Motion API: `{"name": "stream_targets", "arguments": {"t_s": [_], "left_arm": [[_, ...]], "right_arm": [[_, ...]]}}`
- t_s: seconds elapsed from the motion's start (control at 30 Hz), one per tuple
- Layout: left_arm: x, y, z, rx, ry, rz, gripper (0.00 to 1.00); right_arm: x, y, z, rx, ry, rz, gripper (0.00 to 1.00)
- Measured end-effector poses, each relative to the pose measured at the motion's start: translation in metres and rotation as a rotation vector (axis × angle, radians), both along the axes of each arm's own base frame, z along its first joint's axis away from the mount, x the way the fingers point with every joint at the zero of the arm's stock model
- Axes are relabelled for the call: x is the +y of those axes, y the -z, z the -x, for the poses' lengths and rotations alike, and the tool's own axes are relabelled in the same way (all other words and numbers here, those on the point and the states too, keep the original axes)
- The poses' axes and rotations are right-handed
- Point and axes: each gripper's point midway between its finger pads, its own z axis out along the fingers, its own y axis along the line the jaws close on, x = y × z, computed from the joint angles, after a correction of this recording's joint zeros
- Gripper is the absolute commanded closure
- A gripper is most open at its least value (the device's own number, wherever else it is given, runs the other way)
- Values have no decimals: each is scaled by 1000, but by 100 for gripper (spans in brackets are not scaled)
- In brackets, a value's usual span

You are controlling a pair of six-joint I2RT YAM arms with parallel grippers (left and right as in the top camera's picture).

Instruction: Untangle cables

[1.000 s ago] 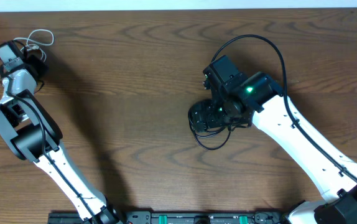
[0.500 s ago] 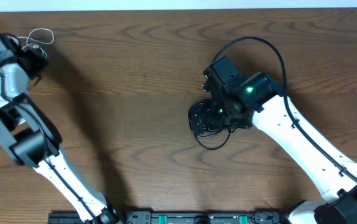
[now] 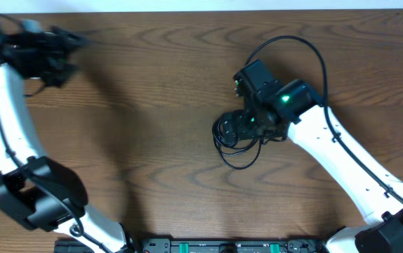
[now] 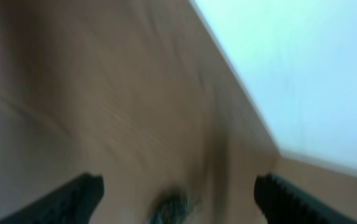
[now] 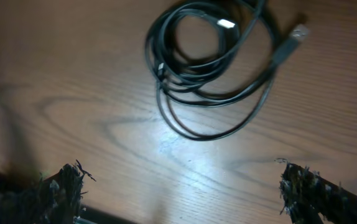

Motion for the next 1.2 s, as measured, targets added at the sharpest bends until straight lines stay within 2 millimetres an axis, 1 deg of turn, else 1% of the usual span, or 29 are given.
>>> {"name": "stream_targets", "arguments": {"t_s": [0.07, 0.1, 0.17, 0.2, 0.23, 0.33, 0.43, 0.53, 0.67, 0.77, 0.87, 0.93, 1.07, 1.1, 1.2], "left_arm": [[-38, 11, 10, 59, 105, 12, 2], [-58, 18, 17, 98, 158, 4, 2], [-91, 34, 30, 163, 249, -43, 2], [-101, 40, 35, 188, 283, -67, 2], [-115, 48, 43, 222, 325, -107, 2], [-144, 68, 62, 288, 429, -211, 2], [-168, 89, 81, 335, 526, -304, 1], [-190, 107, 102, 378, 617, -371, 1], [-211, 124, 122, 399, 707, -431, 1], [-225, 137, 129, 381, 752, -460, 1], [-236, 149, 132, 358, 780, -474, 2], [-245, 157, 134, 342, 788, -480, 11], [-261, 168, 131, 305, 764, -476, 40], [-264, 169, 128, 295, 750, -473, 44], [-273, 175, 121, 262, 712, -461, 45]], "right_arm": [[-12, 1, -5, 7, 34, 13, 1], [-21, 2, -7, 14, 58, 25, 1], [-40, 3, -13, 23, 111, 52, 1], [-48, 4, -16, 24, 134, 62, 1], [-60, 4, -20, 28, 168, 76, 1], [-88, 5, -28, 36, 248, 102, 1], [-108, 6, -34, 37, 307, 118, 1], [-120, 7, -38, 34, 345, 120, 1], [-124, 19, -46, 12, 363, 113, 1], [-123, 34, -50, -3, 364, 105, 1], [-124, 49, -46, 13, 380, 107, 1], [-125, 58, -42, 29, 394, 111, 1], [-126, 69, -37, 45, 409, 114, 1], [-125, 71, -36, 47, 410, 112, 1], [-124, 74, -36, 51, 413, 101, 1]]}}
